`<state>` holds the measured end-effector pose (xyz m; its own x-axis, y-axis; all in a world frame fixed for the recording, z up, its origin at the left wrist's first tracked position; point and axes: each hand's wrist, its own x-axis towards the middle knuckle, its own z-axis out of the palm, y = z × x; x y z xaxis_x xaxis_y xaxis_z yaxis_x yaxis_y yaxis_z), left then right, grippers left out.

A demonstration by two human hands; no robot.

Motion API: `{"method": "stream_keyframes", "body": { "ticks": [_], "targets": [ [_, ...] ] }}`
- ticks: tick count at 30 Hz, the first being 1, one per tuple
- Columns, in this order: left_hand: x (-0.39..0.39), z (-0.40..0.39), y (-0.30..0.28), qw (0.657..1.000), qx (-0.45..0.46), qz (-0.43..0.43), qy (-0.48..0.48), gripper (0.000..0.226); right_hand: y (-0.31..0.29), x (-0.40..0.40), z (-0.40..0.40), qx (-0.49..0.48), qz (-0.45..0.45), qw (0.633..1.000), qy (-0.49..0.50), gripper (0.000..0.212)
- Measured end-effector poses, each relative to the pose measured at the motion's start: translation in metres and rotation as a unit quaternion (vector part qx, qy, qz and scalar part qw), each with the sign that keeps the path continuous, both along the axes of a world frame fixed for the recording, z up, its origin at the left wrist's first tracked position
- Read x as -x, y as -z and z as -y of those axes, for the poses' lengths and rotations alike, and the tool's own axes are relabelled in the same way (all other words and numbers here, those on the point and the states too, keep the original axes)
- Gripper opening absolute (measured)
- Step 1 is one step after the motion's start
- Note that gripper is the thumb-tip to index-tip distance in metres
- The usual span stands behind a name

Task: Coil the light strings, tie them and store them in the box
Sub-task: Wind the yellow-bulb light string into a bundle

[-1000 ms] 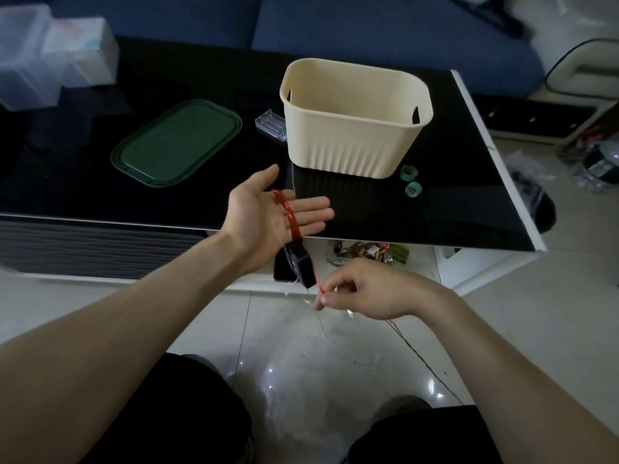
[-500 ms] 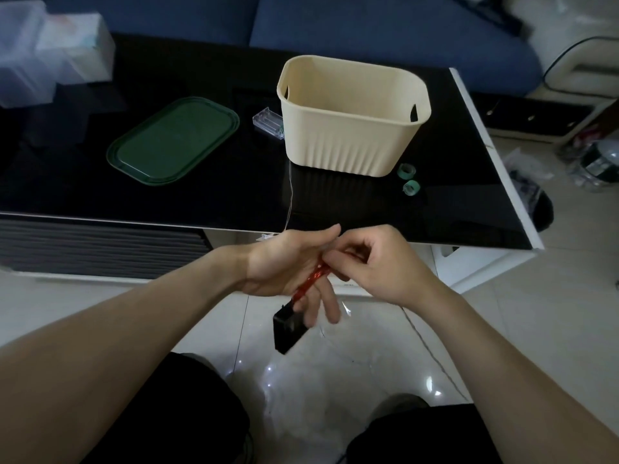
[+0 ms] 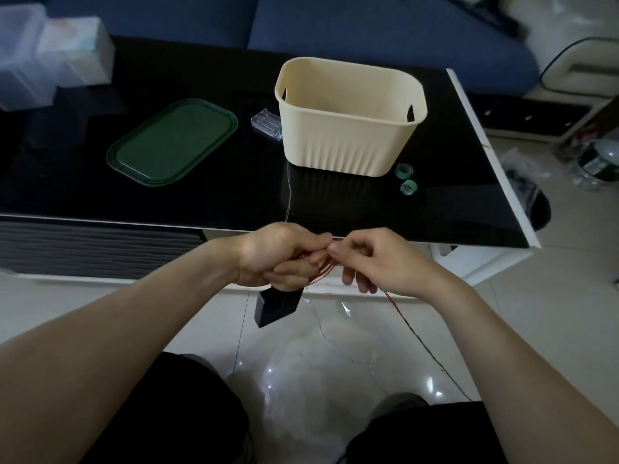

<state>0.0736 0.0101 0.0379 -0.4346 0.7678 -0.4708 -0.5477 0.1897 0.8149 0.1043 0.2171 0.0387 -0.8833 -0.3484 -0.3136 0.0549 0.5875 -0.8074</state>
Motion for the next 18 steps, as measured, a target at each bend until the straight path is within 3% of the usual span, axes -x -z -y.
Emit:
{"method": "stream_keyframes", "body": {
  "ticks": [5, 13, 18],
  "targets": [
    [0.005, 0.003, -0.008, 0.979, -0.088, 0.085, -0.165, 0.049, 0.003, 0.000, -0.004, -0.041, -0.003, 0.999, 0.019, 0.048],
    [0.015, 0.007, -0.011, 0.912, -0.168, 0.065, -0.369, 0.045, 0.011, 0.004, -0.007, -0.102, 0.009, 0.995, 0.004, 0.044],
    [0.014, 0.005, -0.014, 0.908, -0.147, 0.045, -0.390, 0.048, 0.011, -0.004, 0.011, -0.120, -0.021, 0.992, -0.036, 0.038]
  ]
}}
